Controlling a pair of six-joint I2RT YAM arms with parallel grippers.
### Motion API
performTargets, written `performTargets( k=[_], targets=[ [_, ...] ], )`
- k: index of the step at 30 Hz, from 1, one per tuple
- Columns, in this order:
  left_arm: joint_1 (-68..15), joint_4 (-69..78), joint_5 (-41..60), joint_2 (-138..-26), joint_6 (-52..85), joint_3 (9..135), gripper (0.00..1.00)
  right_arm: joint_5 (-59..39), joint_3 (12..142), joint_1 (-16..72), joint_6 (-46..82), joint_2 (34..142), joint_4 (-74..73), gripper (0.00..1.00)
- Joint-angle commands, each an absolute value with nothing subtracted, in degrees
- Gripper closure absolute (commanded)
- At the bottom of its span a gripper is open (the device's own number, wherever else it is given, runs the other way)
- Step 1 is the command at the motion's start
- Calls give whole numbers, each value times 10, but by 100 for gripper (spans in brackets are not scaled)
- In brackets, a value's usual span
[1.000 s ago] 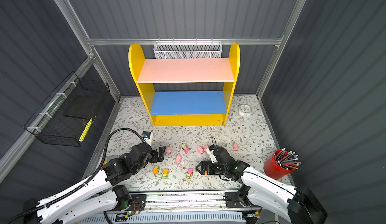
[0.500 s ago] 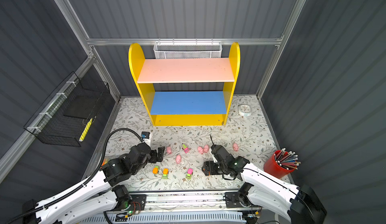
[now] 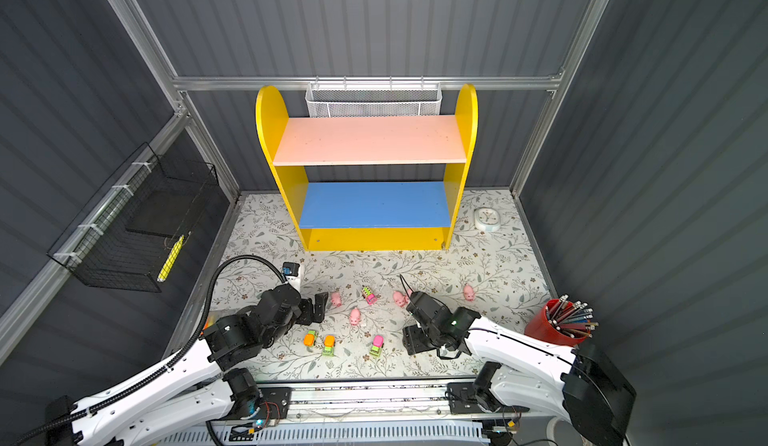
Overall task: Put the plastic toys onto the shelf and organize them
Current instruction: 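Lower the right gripper around the orange toy car near the robot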
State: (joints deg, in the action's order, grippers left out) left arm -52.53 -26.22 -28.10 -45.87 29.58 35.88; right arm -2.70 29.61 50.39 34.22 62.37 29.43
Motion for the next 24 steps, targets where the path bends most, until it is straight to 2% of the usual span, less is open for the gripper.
performTargets(
  k=[1, 18, 24],
  targets=[
    [-528, -280, -283, -449, 287, 351, 0, 5, 316, 518, 337, 637, 308, 34],
    [-528, -311, -294, -398, 303, 338, 0, 22, 349, 556, 333, 717, 320, 58],
    [-528, -311, -296, -396, 303, 334, 0, 24, 355, 564, 335, 733, 322, 61]
  ],
)
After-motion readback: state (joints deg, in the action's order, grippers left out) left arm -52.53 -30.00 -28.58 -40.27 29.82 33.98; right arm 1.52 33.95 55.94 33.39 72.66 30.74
